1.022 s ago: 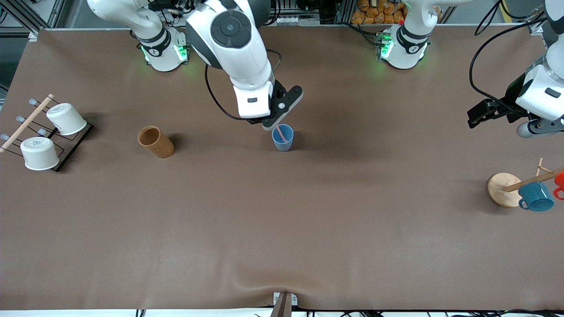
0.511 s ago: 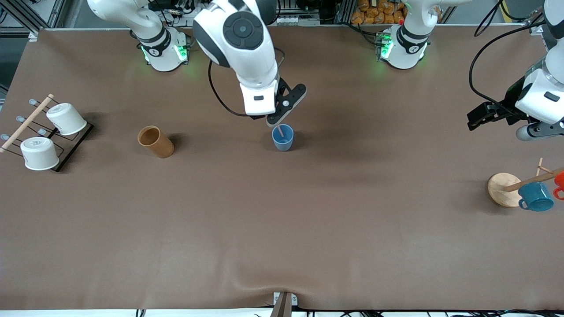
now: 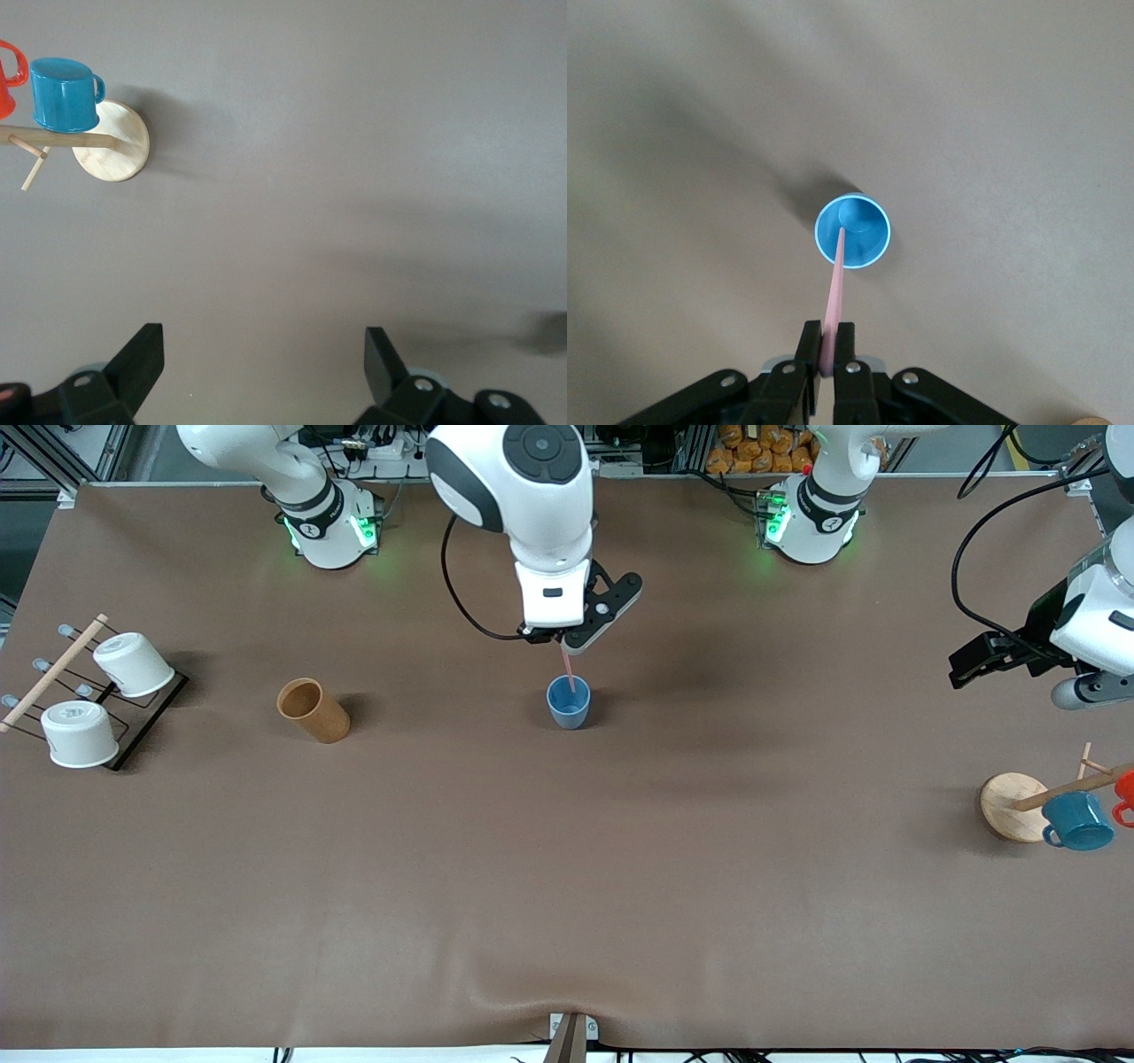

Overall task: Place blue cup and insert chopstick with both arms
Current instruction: 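Lower the pink chopstick into the blue cup with the right gripper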

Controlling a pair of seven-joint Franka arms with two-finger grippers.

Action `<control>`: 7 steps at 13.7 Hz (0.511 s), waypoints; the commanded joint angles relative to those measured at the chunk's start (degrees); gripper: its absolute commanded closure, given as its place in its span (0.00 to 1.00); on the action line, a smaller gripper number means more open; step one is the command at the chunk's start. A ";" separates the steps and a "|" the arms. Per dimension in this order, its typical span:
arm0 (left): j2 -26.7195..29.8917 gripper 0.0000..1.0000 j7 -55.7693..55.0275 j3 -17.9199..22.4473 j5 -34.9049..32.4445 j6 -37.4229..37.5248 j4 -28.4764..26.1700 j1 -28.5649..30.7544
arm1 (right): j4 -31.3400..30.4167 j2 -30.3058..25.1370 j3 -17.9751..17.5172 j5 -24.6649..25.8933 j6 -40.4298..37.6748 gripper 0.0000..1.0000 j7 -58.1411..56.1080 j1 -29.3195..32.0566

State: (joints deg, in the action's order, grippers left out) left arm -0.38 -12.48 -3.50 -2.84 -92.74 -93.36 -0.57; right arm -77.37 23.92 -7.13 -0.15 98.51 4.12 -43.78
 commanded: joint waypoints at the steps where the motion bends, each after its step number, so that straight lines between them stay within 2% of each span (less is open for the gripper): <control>1: 0.47 0.00 0.62 -0.02 0.73 -0.59 -0.24 0.30 | 0.29 1.13 0.63 2.43 0.63 1.00 1.24 -0.78; 7: 0.56 0.00 0.62 -0.02 0.73 -0.59 -0.24 0.39 | -0.77 3.76 0.81 2.43 3.61 1.00 1.33 -0.78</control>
State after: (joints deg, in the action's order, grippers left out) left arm -0.38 -12.49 -3.49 -2.84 -92.79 -93.36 -0.55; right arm -77.93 26.79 -6.67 1.21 100.77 4.25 -43.99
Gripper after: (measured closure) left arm 0.000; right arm 0.903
